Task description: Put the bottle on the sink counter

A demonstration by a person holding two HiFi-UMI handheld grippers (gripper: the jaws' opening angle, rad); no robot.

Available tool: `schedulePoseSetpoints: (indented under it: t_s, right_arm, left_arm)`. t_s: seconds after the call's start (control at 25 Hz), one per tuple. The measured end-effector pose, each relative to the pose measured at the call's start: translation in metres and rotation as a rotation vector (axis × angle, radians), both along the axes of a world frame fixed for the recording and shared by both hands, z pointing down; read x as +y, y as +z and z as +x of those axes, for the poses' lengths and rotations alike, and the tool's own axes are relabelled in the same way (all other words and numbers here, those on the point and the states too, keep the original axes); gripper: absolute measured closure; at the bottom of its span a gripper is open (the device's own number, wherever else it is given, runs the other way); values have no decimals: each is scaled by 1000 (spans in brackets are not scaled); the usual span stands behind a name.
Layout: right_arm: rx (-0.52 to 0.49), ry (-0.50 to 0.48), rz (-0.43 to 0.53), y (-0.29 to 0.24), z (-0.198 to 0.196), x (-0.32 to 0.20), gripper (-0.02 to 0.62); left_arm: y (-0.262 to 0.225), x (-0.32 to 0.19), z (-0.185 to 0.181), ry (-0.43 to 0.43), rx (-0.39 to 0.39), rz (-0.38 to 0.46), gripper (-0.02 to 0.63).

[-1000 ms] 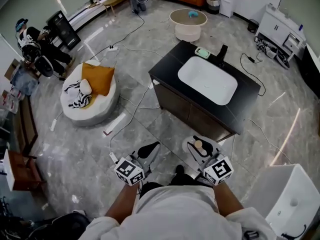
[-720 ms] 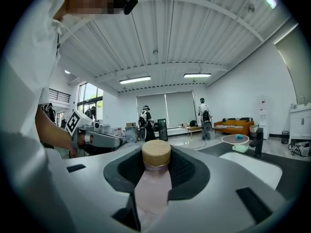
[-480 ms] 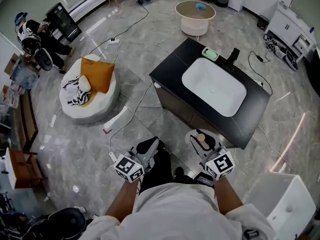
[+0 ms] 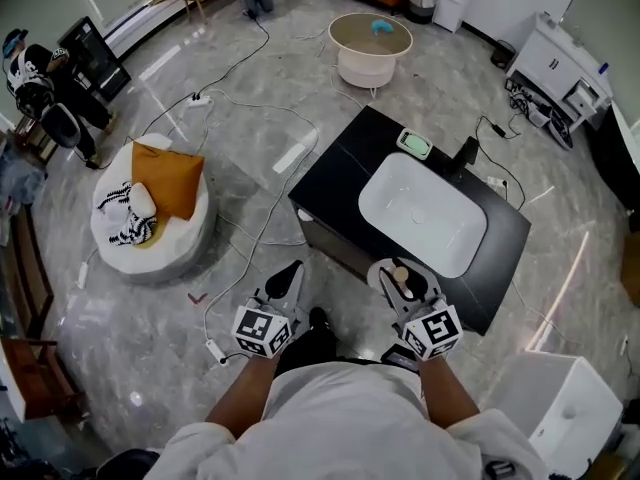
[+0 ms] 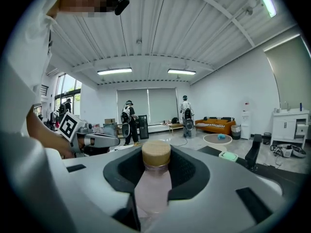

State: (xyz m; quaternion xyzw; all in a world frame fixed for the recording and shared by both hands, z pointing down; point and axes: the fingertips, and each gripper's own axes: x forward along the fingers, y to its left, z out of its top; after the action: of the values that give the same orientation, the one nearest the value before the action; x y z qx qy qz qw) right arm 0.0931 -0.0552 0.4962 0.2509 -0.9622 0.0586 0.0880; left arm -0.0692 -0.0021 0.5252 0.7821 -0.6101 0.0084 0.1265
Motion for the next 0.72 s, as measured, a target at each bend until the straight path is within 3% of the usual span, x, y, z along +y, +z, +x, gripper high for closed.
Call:
schedulePoseSetpoints:
  t_s: [0.32,0.72]
  right_arm:
    - [8,77,26,-12,-67,-73,471]
    - [1,143,8,2,-96,-155,471]
  left_arm:
    - [3,-73,-81,-18,-33,-17,589]
    - [12,-156,-141,-35,-32,-23,589]
